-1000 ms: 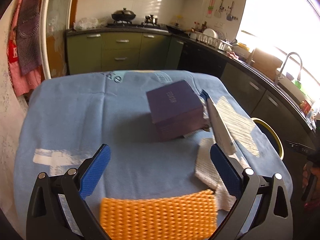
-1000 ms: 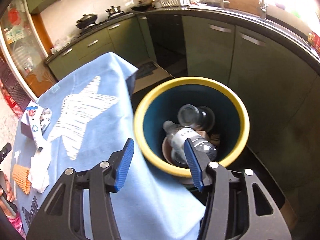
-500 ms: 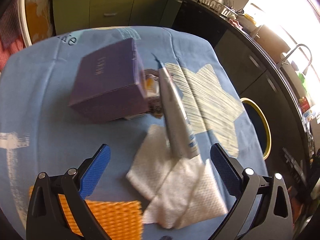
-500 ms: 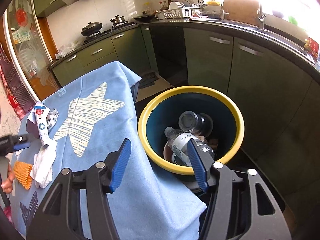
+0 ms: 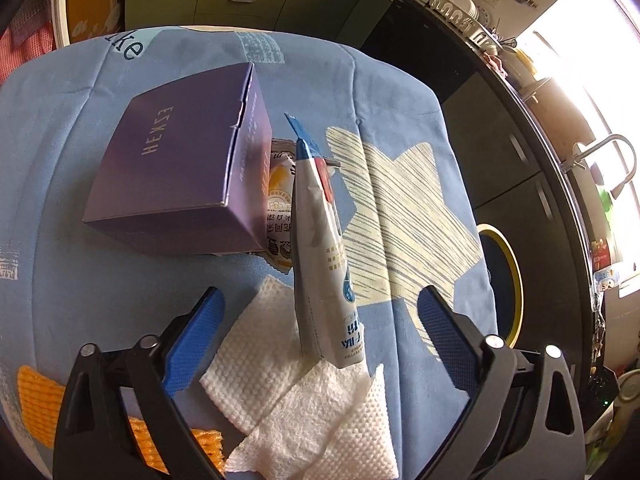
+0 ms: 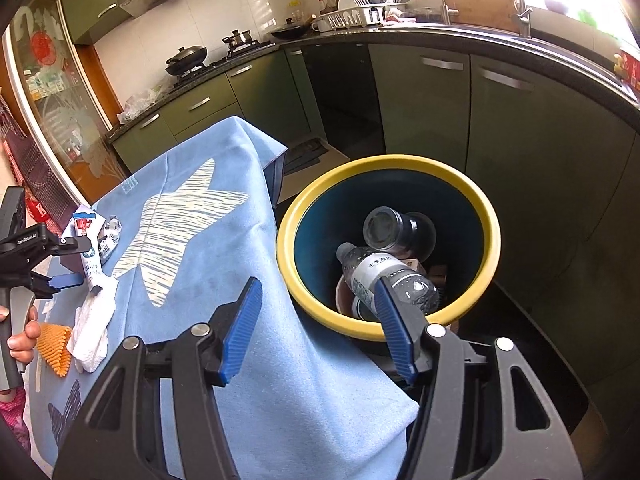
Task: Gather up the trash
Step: 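Grasp the white toothpaste tube with the left tool and lift it, then carry the toothpaste tube over the bin and open the left tool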
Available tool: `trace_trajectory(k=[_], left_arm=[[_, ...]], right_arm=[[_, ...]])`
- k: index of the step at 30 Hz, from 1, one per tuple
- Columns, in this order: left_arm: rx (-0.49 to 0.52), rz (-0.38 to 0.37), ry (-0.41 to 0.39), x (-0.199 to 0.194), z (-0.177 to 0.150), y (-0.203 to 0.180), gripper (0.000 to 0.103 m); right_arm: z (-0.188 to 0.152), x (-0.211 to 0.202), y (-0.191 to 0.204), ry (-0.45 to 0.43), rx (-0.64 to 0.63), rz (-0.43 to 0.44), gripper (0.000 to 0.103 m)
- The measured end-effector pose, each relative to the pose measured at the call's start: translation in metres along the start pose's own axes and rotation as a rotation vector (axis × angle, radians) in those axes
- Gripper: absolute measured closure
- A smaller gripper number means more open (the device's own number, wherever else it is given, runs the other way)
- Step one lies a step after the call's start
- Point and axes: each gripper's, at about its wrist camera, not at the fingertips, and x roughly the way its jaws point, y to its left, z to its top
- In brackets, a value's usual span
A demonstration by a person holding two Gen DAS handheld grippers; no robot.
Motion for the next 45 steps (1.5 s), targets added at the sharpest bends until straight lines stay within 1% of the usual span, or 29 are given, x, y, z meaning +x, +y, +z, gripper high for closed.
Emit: trace_trajectory(k=[2, 3, 5, 6, 8, 10, 13, 16, 19, 23, 28, 31, 34, 36, 41, 45], left_arm=[[0.005, 0.007, 0.010, 0.003, -0.001, -0.003, 0.028], [0.005, 0.007, 0.014, 0.005, 0.000, -0.003, 0.031], [0.007, 0.009, 0.023, 0.007, -0.001, -0.005, 0.048], [0.007, 0.011, 0.024, 0.008, -0.002, -0.006, 0.051], [0.010, 0.018, 0.015, 0.007, -0.004, -0.008, 0.066], [0.013, 0.021, 0.007, 0.005, -0.005, -0.009, 0.075], [0.033, 0.038, -0.020, -0.002, -0.006, -0.012, 0.079], [0.055, 0.059, -0.055, -0.012, -0.007, -0.015, 0.079], [0.071, 0.060, -0.076, -0.022, -0.007, -0.017, 0.084], [0.114, 0.064, -0.105, -0.038, -0.008, -0.027, 0.084], [0.179, 0.044, -0.130, -0.058, -0.011, -0.049, 0.084], [0.240, 0.006, -0.116, -0.064, -0.020, -0.074, 0.084], [0.327, -0.041, -0.094, -0.063, -0.031, -0.114, 0.084], [0.368, -0.072, -0.072, -0.060, -0.035, -0.136, 0.083], [0.469, -0.123, -0.025, -0.040, -0.044, -0.196, 0.083], [0.551, -0.140, 0.021, -0.014, -0.054, -0.243, 0.082]], right_arm=[[0.000, 0.001, -0.002, 0.002, 0.004, 0.006, 0.047], [0.000, 0.001, -0.003, 0.002, 0.006, 0.008, 0.047], [0.000, 0.001, -0.004, 0.000, 0.011, 0.012, 0.047], [-0.001, 0.001, -0.005, -0.001, 0.013, 0.013, 0.047], [-0.001, 0.000, -0.007, -0.003, 0.018, 0.016, 0.047], [-0.001, 0.001, -0.008, -0.002, 0.021, 0.019, 0.047], [-0.001, 0.001, -0.010, -0.001, 0.024, 0.023, 0.047], [-0.002, 0.001, -0.011, 0.000, 0.025, 0.026, 0.047], [-0.003, 0.001, -0.011, 0.001, 0.025, 0.031, 0.047], [-0.003, 0.000, -0.011, -0.002, 0.024, 0.034, 0.047], [-0.002, -0.004, -0.013, -0.012, 0.021, 0.025, 0.047], [0.000, -0.011, -0.020, -0.028, 0.024, -0.001, 0.047], [0.002, -0.021, -0.033, -0.053, 0.040, -0.045, 0.047], [0.002, -0.028, -0.044, -0.066, 0.058, -0.068, 0.047], [0.002, -0.042, -0.073, -0.094, 0.110, -0.119, 0.047], [0.000, -0.046, -0.089, -0.100, 0.140, -0.138, 0.047]])
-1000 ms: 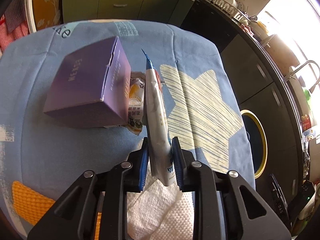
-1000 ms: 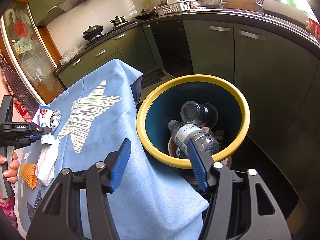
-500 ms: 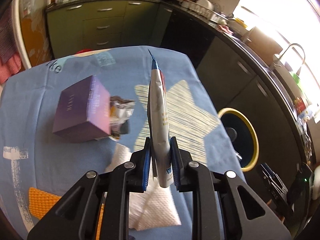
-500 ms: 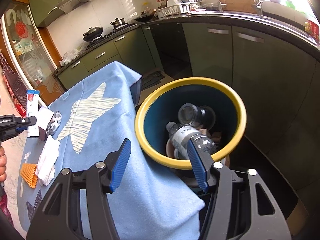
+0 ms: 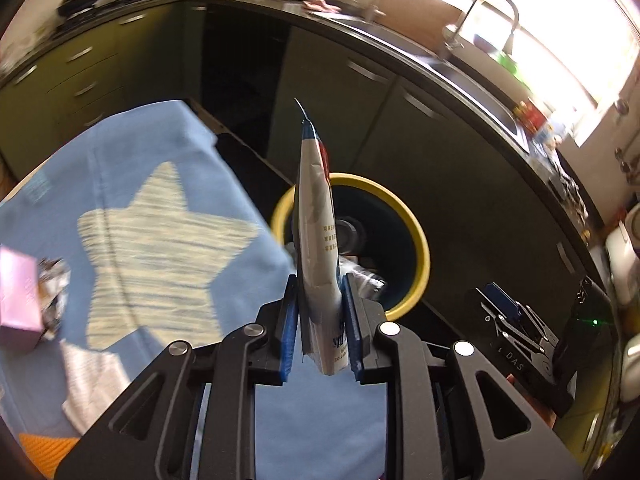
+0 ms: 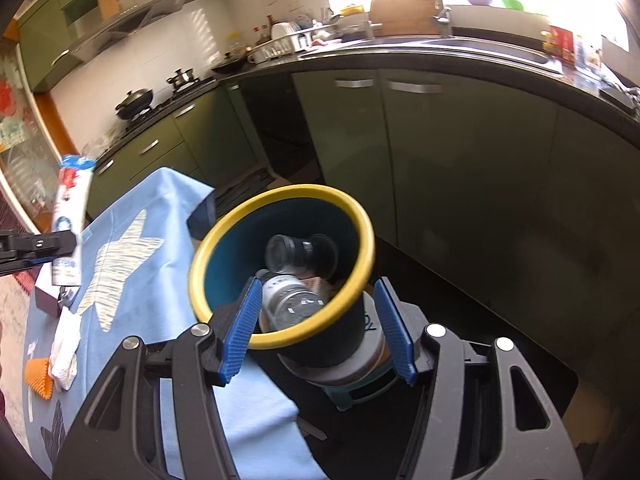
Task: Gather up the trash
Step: 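Carry the toothpaste tube over the bin and open the left tool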
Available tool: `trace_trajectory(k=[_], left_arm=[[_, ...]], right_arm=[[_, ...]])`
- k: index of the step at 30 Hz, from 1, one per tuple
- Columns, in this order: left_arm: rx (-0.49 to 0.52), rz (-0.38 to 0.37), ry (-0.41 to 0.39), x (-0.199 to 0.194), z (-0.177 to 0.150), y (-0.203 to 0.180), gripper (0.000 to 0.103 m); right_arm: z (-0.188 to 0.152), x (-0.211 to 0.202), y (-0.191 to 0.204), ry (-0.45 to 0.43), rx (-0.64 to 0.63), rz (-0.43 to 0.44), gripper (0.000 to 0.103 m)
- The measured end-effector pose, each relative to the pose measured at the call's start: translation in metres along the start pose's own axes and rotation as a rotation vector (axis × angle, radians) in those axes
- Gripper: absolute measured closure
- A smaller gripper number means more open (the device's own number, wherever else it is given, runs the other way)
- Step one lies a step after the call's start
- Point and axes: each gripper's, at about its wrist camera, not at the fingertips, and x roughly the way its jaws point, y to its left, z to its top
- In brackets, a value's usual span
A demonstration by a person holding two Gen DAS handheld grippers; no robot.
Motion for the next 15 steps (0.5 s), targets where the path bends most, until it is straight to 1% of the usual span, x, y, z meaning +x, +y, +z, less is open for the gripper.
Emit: trace_trajectory(k=[5, 7, 9, 10, 11, 12, 13, 15], left_arm=[[0.066, -0.018, 0.058, 0.048, 0.017, -0.040, 0.082], [0.087, -0.016, 0.070, 0.069, 0.024, -0.053, 0.082], [0.094, -0.025, 0.081, 0.085, 0.031, -0.056, 0.082], [0.099, -0.025, 0.087, 0.093, 0.034, -0.058, 0.079], [0.100, -0.021, 0.092, 0.102, 0.038, -0.059, 0.071], [0.099, -0.025, 0.095, 0.105, 0.040, -0.059, 0.067], [0.095, -0.031, 0.095, 0.106, 0.042, -0.058, 0.063], [0.074, -0.054, 0.076, 0.095, 0.043, -0.051, 0.056]], right_arm=[[0.000, 0.001, -0.013, 0.005, 0.024, -0.015, 0.047], [-0.001, 0.000, -0.017, 0.003, 0.032, -0.021, 0.047], [-0.001, -0.001, -0.020, 0.000, 0.038, -0.026, 0.047], [0.000, -0.002, -0.021, 0.000, 0.041, -0.028, 0.047], [0.000, -0.002, -0.021, 0.000, 0.042, -0.028, 0.047], [0.000, -0.003, -0.021, -0.001, 0.043, -0.027, 0.047], [0.000, -0.003, -0.021, -0.002, 0.043, -0.026, 0.047], [0.000, -0.005, -0.019, -0.004, 0.034, -0.026, 0.047]])
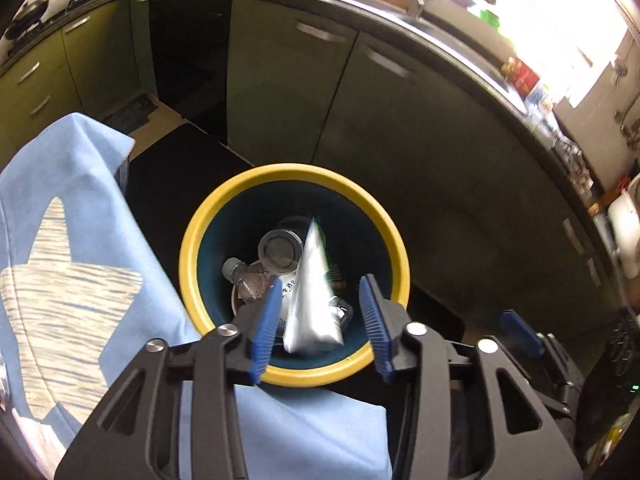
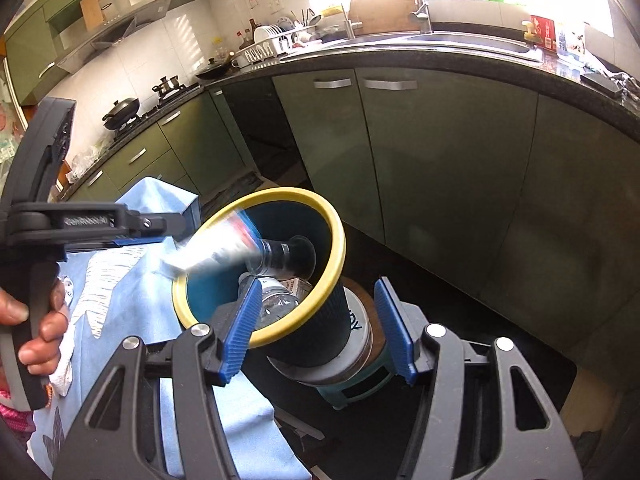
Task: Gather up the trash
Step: 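Carry the toothpaste tube over the bin and open the left tool, then grasp the purple HEXZE box with the right tool and lift it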
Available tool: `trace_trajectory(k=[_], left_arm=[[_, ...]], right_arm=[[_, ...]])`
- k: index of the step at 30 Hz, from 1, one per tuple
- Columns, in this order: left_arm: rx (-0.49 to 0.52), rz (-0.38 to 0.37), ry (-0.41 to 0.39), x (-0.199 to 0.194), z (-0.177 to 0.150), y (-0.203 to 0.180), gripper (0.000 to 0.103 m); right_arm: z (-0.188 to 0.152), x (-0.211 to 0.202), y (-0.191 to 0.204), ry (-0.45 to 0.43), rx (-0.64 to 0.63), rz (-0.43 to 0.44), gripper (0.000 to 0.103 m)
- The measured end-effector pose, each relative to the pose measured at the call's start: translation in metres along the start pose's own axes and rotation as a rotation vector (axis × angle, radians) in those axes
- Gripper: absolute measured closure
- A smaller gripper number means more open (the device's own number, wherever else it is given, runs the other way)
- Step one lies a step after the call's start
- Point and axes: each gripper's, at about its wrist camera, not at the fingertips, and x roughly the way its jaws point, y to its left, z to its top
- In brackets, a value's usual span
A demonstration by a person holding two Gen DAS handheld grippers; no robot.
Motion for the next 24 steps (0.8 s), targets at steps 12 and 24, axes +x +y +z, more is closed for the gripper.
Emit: trace_trajectory(k=[12, 24], left_arm=[[-0.046, 0.094, -0.326, -0.152, -0.084, 0.077, 0.026], [-0.240, 0.393, -0.493, -0.255, -0.200, 0.213, 0.013]], right_arm=[[-0.002, 0.009, 0.025, 0.027, -0.044, 0.019, 0.047], [-0.009, 0.023, 0.112, 0.090, -0.216, 0.071, 0.047]])
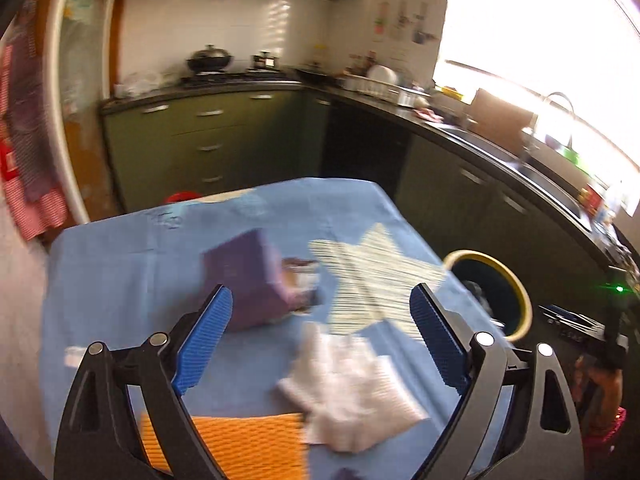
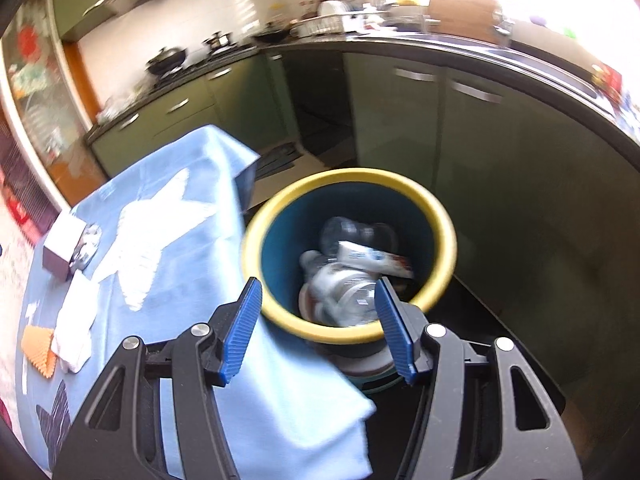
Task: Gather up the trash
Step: 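Grasp the purple HEXZE box with the right tool and lift it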
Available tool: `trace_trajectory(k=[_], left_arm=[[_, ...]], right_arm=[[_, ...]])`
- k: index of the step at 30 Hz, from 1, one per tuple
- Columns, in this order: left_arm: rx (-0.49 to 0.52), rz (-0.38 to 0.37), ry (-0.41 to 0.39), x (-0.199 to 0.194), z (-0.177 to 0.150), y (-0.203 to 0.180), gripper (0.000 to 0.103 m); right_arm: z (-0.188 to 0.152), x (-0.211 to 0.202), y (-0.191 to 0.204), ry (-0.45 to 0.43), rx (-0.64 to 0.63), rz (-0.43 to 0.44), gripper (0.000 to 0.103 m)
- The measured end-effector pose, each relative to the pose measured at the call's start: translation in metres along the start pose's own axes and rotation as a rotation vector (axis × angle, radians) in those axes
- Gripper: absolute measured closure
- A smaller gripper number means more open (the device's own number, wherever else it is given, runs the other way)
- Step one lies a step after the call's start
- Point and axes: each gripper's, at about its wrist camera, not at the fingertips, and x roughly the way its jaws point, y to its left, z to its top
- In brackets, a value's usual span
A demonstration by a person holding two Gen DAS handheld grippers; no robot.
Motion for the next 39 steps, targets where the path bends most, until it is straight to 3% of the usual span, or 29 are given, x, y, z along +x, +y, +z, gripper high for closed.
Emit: trace_trajectory(k=[4, 9, 13, 18, 21, 24, 27, 28, 30, 34, 39], left_arm=[[-0.081, 0.143, -0.047, -0.006, -0.010, 0.067, 0.011], [-0.151, 0.276, -0.052, -0.001, -0.031, 0.122, 0.011], [-0.206, 0.283, -0.038, 0.005, -0.046, 0.140, 0.011], [-0.203, 0.309, -0.039, 0.008, -0.054, 0.144, 0.010], [-0.199, 0.302, -0.032, 0.012, -0.055, 0.140, 0.009], [-0.186, 0.306, -0.037, 0.009, -0.056, 0.136, 0.009], [-0.187, 0.302, -0.044, 0.006, -0.056, 0.136, 0.007], [-0.191, 0.298, -0.045, 0.006, -0.057, 0.137, 0.007], [-0.196, 0.290, -0.045, 0.006, -0.056, 0.137, 0.007], [-0.184, 0.297, -0.061, 0.003, -0.055, 0.137, 0.006], [-0.182, 0.303, -0.092, -0.004, -0.054, 0.140, 0.005]], right_arm=[[0.005, 0.007, 0.044, 0.023, -0.085, 0.056, 0.047], [0.014, 0.010, 0.115, 0.036, -0.225, 0.164, 0.047], [0.020, 0.013, 0.171, 0.049, -0.346, 0.257, 0.047], [0.027, 0.021, 0.229, 0.054, -0.450, 0.283, 0.047], [0.033, 0.026, 0.255, 0.072, -0.489, 0.366, 0.047], [0.041, 0.031, 0.286, 0.079, -0.587, 0.466, 0.037], [0.043, 0.031, 0.312, 0.069, -0.779, 0.560, 0.019], [0.043, 0.033, 0.325, 0.065, -0.901, 0.572, 0.010], [0.044, 0.040, 0.339, 0.082, -1.061, 0.569, 0.010], [0.060, 0.064, 0.359, 0.198, -1.220, 0.589, 0.010], [0.069, 0.086, 0.374, 0.263, -1.406, 0.530, 0.010]])
